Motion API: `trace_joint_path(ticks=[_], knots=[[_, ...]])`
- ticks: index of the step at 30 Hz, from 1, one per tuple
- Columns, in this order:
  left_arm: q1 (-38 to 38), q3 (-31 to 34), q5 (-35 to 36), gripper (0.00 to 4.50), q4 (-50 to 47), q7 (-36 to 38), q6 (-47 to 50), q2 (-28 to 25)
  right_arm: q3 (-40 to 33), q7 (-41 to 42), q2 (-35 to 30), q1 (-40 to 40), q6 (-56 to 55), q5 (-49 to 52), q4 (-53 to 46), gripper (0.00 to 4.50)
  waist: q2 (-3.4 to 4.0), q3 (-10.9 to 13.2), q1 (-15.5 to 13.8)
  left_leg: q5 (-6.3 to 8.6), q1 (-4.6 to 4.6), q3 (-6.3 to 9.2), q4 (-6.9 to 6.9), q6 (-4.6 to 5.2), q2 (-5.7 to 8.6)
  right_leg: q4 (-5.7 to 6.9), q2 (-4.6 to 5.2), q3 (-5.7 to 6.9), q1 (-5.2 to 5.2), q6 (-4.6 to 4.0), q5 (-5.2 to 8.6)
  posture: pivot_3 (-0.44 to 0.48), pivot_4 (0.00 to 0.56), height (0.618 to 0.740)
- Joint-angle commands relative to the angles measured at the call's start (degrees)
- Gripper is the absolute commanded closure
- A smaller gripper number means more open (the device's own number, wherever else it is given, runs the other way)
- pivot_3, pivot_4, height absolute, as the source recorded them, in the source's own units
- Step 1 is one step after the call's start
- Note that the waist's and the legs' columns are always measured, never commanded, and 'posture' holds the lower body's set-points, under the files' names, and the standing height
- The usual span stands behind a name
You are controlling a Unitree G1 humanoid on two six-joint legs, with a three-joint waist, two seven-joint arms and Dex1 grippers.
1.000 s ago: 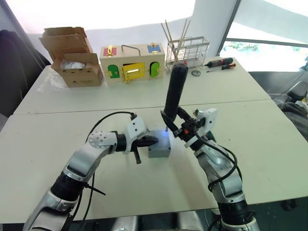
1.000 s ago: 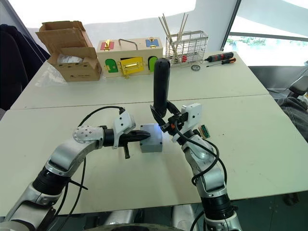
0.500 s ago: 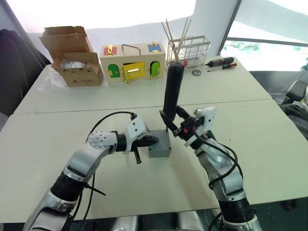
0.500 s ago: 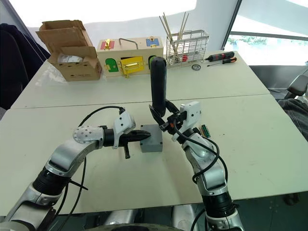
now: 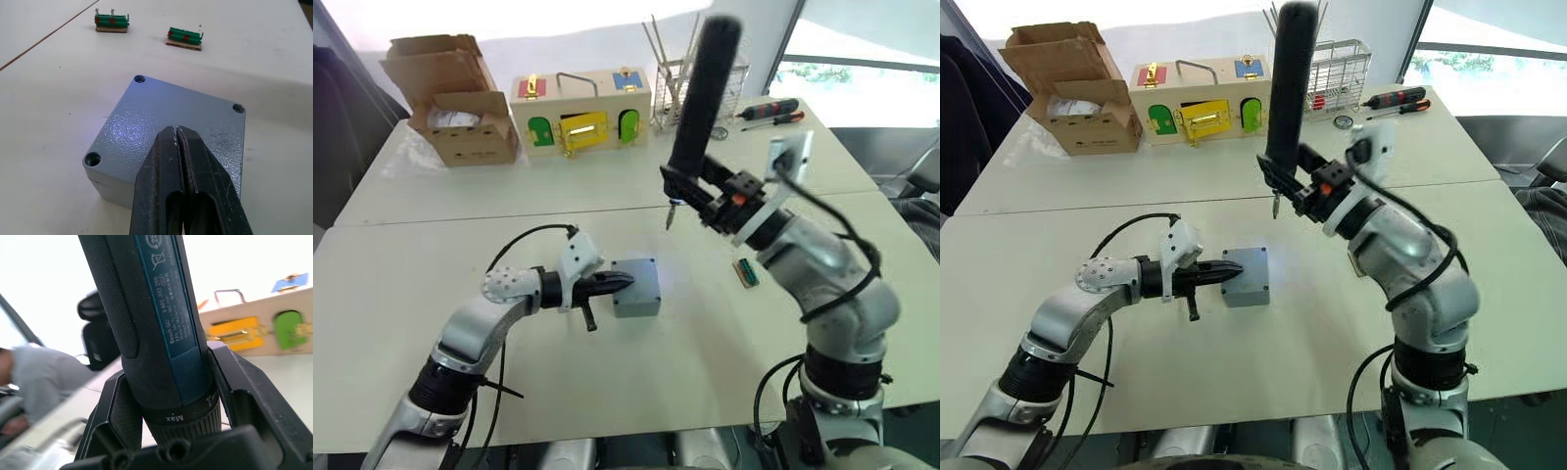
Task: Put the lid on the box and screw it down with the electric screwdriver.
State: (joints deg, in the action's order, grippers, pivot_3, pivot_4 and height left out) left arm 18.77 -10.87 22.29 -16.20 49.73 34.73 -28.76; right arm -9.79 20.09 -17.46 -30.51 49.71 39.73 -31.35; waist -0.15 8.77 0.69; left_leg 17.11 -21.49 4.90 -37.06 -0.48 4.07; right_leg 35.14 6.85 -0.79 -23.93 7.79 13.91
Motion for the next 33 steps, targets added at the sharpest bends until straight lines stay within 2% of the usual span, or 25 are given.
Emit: trace_joint_path(ticks=[1, 5, 8, 11, 15, 17, 21, 24, 27, 33], knots=[[-1.2, 2.8, 3.9, 4.5, -2.0, -0.5, 4.4, -0.4, -2.6, -3.8, -1.0, -3.0, 3.9, 2.8, 0.7, 2.71, -0.01, 0.1, 0.0, 0.0, -0.08, -0.03, -0.01, 0.0, 0.01, 0.01, 0.01, -0.01, -0.08, 0.0, 0.0, 0.0, 0.15, 0.734], [-1.1, 9.2, 9.1, 4.5, -5.1, 0.5, 8.3, -4.2, -6.3, -5.4, -5.6, -6.8, 8.6, 5.1, 4.6, 2.71, -0.11, 0.7, 0.0, -0.04, -0.42, -0.07, -0.16, -0.04, 0.04, 0.09, 0.03, -0.04, -0.42, -0.06, -0.06, 0.0, 0.15, 0.734], [0.1, 11.9, 10.2, 4.5, -4.9, 2.0, 8.6, -8.4, -6.6, -4.5, -13.5, -8.6, 11.9, 2.6, 9.1, 2.71, -0.05, 1.1, -0.2, -0.16, -0.97, -0.07, -0.29, -0.22, 0.05, 0.22, 0.02, -0.02, -0.95, -0.09, -0.1, 0.0, 0.15, 0.734], [1.9, 12.5, 10.1, 4.5, -4.3, 3.3, 7.9, -11.1, -6.4, -2.5, -20.8, -9.1, 12.4, 0.1, 13.9, 2.71, -0.07, 1.2, -0.4, -0.3, -1.05, -0.08, -0.24, -0.46, 0.06, 0.05, 0.03, 0.04, -0.95, -0.09, -0.1, 0.0, 0.15, 0.734], [6.4, 9.2, 8.5, 4.5, -4.5, 5.9, 6.0, -12.3, -4.1, 2.7, -36.2, -11.6, 21.8, -2.7, 26.6, 2.71, 0.01, 1.6, -0.7, -0.27, -1.2, -0.2, -0.31, -0.39, 0.11, -0.1, 0.09, 0.02, -0.95, -0.09, -0.1, 0.0, 0.15, 0.734], [8.3, 5.1, 8.3, 4.5, -7.4, 7.1, 4.8, -10.7, -0.7, 6.7, -43.2, -12.6, 22.9, -5.2, 34.9, 2.71, 0.08, 1.6, -1.0, -0.23, -1.24, -0.23, -0.35, -0.33, 0.1, -0.16, 0.1, 0.02, -0.96, -0.09, -0.1, 0.0, 0.15, 0.734], [9.7, -1.6, 6.7, 4.5, -12.6, 5.7, 4.1, -7.1, 6.1, 18.6, -52.2, -12.3, 26.6, -6.0, 45.9, 2.71, 0.15, 1.7, -1.1, -0.17, -1.34, -0.35, -0.32, -0.22, 0.08, -0.22, 0.12, 0.01, -1.0, -0.09, -0.1, 0.0, 0.15, 0.734], [9.2, -3.7, 6.7, 4.5, -15.2, 4.6, 4.6, -5.7, 11.1, 25.3, -54.9, -12.9, 27.2, -7.3, 50.4, 2.71, 0.17, 1.7, -0.1, -0.16, -1.34, -0.46, -0.29, -0.2, 0.03, -0.2, 0.11, -0.02, -1.13, -0.07, -0.1, 0.0, 0.15, 0.734], [8.2, -4.6, 7.0, 4.5, -16.1, 3.4, 4.8, -4.5, 16.5, 29.7, -54.4, -16.4, 26.5, -10.9, 58.0, 2.71, 0.33, 1.8, 0.3, -0.17, -1.27, -0.58, -0.41, -0.21, 0.04, 0.03, 0.09, -0.12, -1.17, -0.06, -0.11, 0.0, 0.15, 0.734], [6.0, -3.4, 7.9, 4.5, -17.5, 2.1, 5.4, -4.8, 26.4, 35.7, -49.7, -24.8, 18.1, -22.2, 73.3, 2.71, 0.49, 1.9, 0.2, -0.07, -1.21, -0.58, -0.98, -0.01, 0.05, 0.26, -0.06, -0.17, -0.97, -0.06, -0.27, 0.0, 0.15, 0.734]])
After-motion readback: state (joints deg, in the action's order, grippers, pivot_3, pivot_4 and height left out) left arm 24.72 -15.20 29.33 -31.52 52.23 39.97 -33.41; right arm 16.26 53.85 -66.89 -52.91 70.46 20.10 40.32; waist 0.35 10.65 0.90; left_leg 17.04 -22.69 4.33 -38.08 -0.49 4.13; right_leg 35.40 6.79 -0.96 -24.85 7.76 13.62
